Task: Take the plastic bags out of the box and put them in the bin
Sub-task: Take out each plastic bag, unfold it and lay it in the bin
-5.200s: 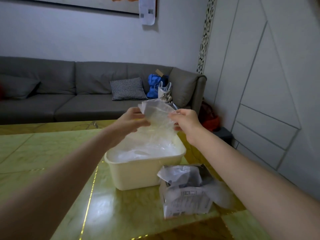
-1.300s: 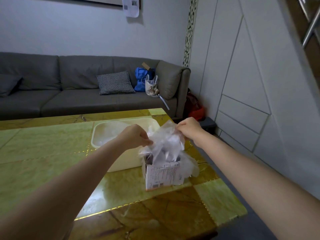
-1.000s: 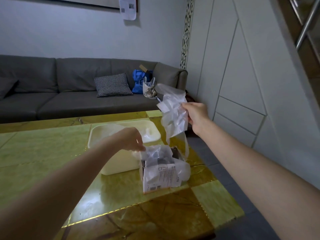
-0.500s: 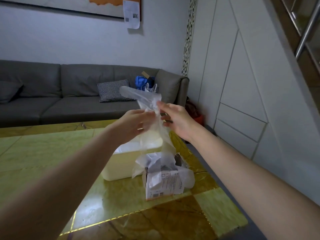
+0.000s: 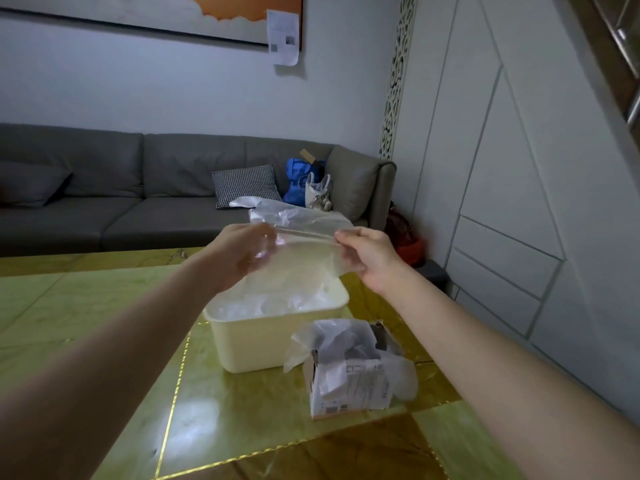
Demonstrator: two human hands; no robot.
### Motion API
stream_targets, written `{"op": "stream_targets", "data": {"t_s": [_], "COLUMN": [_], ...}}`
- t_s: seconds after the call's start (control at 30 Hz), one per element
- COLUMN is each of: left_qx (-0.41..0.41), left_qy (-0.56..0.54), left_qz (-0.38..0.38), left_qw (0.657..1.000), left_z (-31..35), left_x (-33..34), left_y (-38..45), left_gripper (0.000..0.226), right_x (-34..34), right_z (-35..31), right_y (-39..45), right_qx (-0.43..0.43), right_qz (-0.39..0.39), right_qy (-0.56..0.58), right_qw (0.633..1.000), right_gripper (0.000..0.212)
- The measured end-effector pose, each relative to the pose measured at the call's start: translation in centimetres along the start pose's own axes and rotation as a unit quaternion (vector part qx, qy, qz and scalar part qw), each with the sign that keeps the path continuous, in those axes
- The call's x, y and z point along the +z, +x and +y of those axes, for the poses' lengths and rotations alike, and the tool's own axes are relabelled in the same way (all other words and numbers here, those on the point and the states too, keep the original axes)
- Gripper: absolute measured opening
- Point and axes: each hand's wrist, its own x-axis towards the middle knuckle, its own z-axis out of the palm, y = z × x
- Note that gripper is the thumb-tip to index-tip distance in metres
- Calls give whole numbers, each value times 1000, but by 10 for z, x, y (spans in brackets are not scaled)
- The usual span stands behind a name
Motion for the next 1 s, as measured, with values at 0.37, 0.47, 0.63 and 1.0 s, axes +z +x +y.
{"op": "stream_targets", "data": {"t_s": [0.37,0.47,0.63,1.0], "left_qx": [124,220,-52,-51], "left_qy": [340,503,703,746], "left_qz": [295,77,-181,-189], "left_qw": [884,833,686,636], "left_z": [-24,-28,-71,-93], "left_x": [-74,-57,-31,-26], "left_y": [56,65,75,94], "left_gripper": [26,48,84,64], "right_x": [29,30,22,33], "right_z": [63,76,86,71], "right_y": [63,73,80,92], "right_qx": [-64,-83,-45,-22], "right_qz": [20,-2,-42,-301], "right_qy": [-382,-472,-536,-727], "right_qw": [922,878,842,617], "right_gripper": [24,24,27,70]}}
